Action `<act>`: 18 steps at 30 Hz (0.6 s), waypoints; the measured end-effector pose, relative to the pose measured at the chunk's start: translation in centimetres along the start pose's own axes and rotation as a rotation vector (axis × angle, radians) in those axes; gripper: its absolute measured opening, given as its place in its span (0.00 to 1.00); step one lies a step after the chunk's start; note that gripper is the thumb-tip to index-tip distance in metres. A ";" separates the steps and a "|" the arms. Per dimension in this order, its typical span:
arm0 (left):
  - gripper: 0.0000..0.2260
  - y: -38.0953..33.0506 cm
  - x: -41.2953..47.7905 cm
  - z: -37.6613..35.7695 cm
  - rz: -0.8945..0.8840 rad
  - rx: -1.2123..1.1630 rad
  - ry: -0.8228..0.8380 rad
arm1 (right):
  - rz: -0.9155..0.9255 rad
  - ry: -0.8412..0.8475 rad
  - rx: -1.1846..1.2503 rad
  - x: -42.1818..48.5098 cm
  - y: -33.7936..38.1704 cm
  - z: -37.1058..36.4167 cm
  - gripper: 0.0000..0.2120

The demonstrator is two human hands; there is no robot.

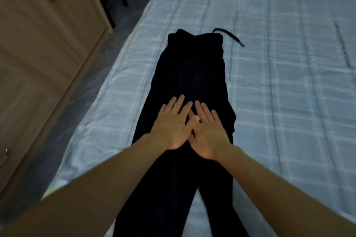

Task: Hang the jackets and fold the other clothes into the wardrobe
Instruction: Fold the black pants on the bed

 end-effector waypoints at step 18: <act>0.10 3.2 -26.0 0.5 0.241 -0.191 -0.464 | -0.120 -0.280 0.207 -23.2 11.6 -5.4 0.27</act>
Point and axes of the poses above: each hand's wrist, its own x-axis towards the middle knuckle, its own z-axis out of the back of the hand, y = z × x, the point moved 2 cm from there along x, towards the middle knuckle, and after that the axes turned 15 degrees about -y, right-handed, at the moved point
